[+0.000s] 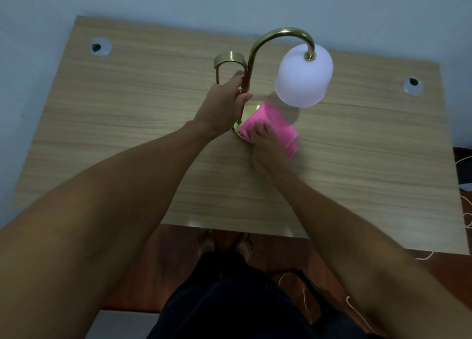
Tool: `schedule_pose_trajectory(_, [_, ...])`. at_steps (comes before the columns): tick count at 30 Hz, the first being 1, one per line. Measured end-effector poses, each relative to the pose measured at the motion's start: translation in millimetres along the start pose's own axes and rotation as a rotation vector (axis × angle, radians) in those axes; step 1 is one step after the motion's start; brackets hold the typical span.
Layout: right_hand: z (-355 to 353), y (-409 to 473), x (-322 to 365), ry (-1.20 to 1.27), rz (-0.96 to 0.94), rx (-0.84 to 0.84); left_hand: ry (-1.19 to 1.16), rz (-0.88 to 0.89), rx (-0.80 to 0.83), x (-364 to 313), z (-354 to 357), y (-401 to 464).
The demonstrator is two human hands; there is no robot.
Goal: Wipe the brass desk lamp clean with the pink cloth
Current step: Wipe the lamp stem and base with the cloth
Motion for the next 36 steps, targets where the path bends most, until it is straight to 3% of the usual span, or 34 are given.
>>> schedule_pose_trajectory(7, [21.8, 5.1, 27.9, -0.056, 0.042, 0.079, -0.02, -0.017, 0.036, 2.8, 4.4, 1.2])
schedule_pose_trajectory(13, [17.7, -14.4, -2.9, -0.067, -0.14, 0.074, -0.033, -0.018, 0.042, 3.3, 4.2, 1.5])
schedule_pose_trajectory(18, [-17.7, -7.1, -42.3, 0.041, 0.077, 0.035, -0.011, -0.028, 0.039, 5.6, 3.1, 1.5])
schedule_pose_trajectory(23, [-29.6, 53.7, -27.6, 0.172, 0.15, 0.23, 0.019, -0.04, 0.041, 10.7, 7.0, 3.5])
schedule_pose_trajectory(29, [-24.1, 84.1, 1.9, 0.186, 0.109, 0.344, 0.027, -0.063, 0.039, 17.5, 6.8, 4.4])
schedule_pose_trajectory(33, [-19.0, 77.4, -8.2, 0.186, 0.029, 0.271, 0.028, -0.04, 0.024, 15.9, 5.7, 4.4])
schedule_pose_trajectory(36, [-0.9, 66.2, -25.4, 0.093, 0.029, 0.122, 0.017, -0.025, 0.017, 10.5, 4.1, 3.4])
Point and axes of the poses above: each hand's wrist, its own y-axis towards the middle knuckle, its own z-axis out of the palm, x = y × z, the point moved 10 cm from there along y, towards the middle knuckle, and after that the axes turned 2 degrees about -y, right-handed, at the moved point
